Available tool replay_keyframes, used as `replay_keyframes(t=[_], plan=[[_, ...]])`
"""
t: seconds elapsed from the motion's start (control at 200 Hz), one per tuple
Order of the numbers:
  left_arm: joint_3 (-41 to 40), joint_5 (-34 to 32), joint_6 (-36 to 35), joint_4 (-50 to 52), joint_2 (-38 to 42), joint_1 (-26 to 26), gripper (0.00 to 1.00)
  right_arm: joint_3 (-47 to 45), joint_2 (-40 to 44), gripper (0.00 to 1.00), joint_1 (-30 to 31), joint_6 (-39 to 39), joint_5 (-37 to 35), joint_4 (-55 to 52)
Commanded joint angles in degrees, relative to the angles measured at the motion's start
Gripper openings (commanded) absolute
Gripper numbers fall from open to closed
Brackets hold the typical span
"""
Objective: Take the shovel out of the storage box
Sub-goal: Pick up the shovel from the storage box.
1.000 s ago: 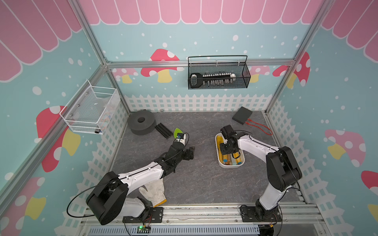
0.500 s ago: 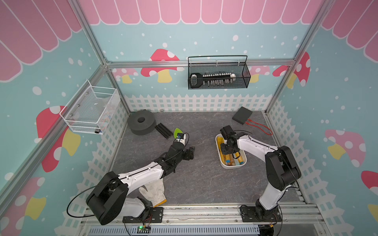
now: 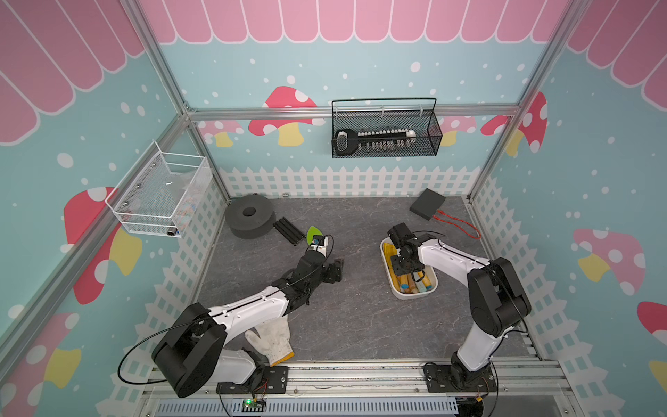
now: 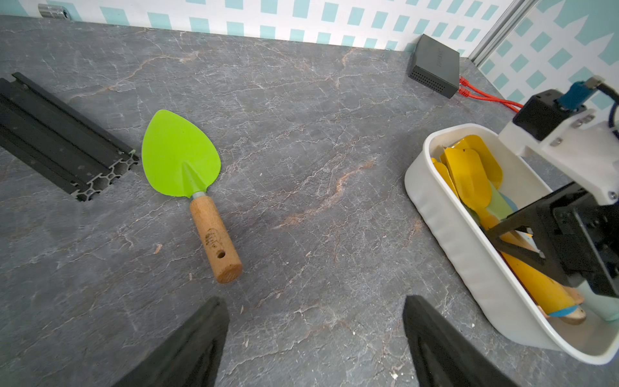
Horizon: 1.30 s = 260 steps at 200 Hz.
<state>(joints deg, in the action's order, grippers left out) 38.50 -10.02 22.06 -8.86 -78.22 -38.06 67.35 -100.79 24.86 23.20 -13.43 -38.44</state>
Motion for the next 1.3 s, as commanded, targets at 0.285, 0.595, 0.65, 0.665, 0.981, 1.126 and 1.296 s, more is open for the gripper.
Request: replay_keyframes(t=[0.285,0.595,0.65,0.665,0.981,1.126,1.296], plan=[[0.35,-0.25,-1.14,-0.19,1.40,-0.34,0.86,-1.05,-4.24,0.34,0.01,1.12,0.60,-2.12],[0.17,-0.69,-1.25,-0.19,1.75,-0.35,0.86,-0.43,-2.57,0.24,0.01,1.06,0.68,-2.22],[0.17,-0.78,-1.25,-0.21,1.74,-0.38,0.86,-0.21,-1.70,0.22,0.02,0.97,0.69,-2.25],[0.17,-0.78,-1.28,-0.12,1.73,-0.34,0.86,-0.16,-1.50,0.21,0.01,0.97,0.75,-2.26],[0.35,-0.97,-1.58,0.16,1.75,-0.30,0.86,-0.75,4.96,0.15,0.10,0.88,1.69,-1.94],[0.35,-1.01,-1.60,0.38,1.94,-0.33,0.86,-1.58,7.93,0.15,0.10,0.79,3.03,-2.01],[0.43,-1.05,-1.69,0.86,2.33,-0.32,0.86,-2.14,11.39,0.15,0.10,1.01,4.67,-1.95]])
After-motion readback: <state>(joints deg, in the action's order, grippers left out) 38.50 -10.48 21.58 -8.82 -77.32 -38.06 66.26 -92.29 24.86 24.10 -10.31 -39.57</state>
